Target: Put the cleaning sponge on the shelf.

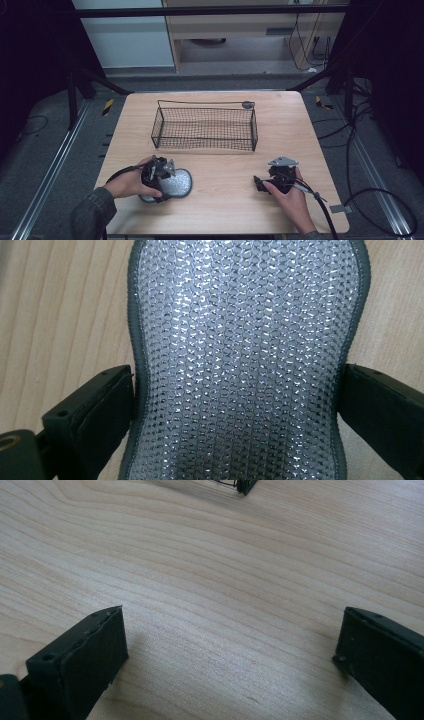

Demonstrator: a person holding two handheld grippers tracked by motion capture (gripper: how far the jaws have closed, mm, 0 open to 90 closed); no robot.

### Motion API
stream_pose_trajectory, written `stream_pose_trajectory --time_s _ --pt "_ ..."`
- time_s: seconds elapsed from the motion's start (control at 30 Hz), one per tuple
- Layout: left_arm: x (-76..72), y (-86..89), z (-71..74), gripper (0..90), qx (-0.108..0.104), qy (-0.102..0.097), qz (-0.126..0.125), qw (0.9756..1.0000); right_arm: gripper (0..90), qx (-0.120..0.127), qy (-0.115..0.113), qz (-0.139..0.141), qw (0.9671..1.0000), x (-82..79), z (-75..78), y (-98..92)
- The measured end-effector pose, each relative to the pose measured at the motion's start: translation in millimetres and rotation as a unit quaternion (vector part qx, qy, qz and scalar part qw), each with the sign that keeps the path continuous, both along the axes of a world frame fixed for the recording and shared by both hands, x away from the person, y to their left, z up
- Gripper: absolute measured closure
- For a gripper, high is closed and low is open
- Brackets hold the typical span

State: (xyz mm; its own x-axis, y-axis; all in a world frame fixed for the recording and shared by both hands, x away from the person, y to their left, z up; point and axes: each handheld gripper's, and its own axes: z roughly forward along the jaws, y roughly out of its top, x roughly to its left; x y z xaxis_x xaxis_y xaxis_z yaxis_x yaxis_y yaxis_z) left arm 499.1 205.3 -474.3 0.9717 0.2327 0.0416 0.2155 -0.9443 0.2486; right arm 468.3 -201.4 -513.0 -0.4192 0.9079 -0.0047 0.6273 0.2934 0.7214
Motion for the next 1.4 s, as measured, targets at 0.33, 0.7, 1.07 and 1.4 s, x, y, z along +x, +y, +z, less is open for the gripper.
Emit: stream_pose_trajectory --time_s 0.33,0.7,1.07,1.4 --pt "0.2 0.8 -2.1 4.8 0.003 -0.002 0.002 1.0000 0.4 0.002 0.000 0.000 1.0000 -0.2 0.1 0.5" --pt "0.0 2.1 1.7 11.7 0.001 -0.004 0.000 1.0000 0.4 0.002 0.000 0.000 1.0000 -0.2 0.0 0.5" --pt "2.3 9.5 14.6 12.1 -0.007 -0.028 0.015 0.9995 0.4 0.002 0.000 0.000 1.0000 -0.1 0.0 0.6" --pt "3.9 10.4 25.6 12.3 -0.009 -0.042 0.016 0.9989 0.4 0.002 0.001 0.001 1.0000 -0.1 0.0 0.8"
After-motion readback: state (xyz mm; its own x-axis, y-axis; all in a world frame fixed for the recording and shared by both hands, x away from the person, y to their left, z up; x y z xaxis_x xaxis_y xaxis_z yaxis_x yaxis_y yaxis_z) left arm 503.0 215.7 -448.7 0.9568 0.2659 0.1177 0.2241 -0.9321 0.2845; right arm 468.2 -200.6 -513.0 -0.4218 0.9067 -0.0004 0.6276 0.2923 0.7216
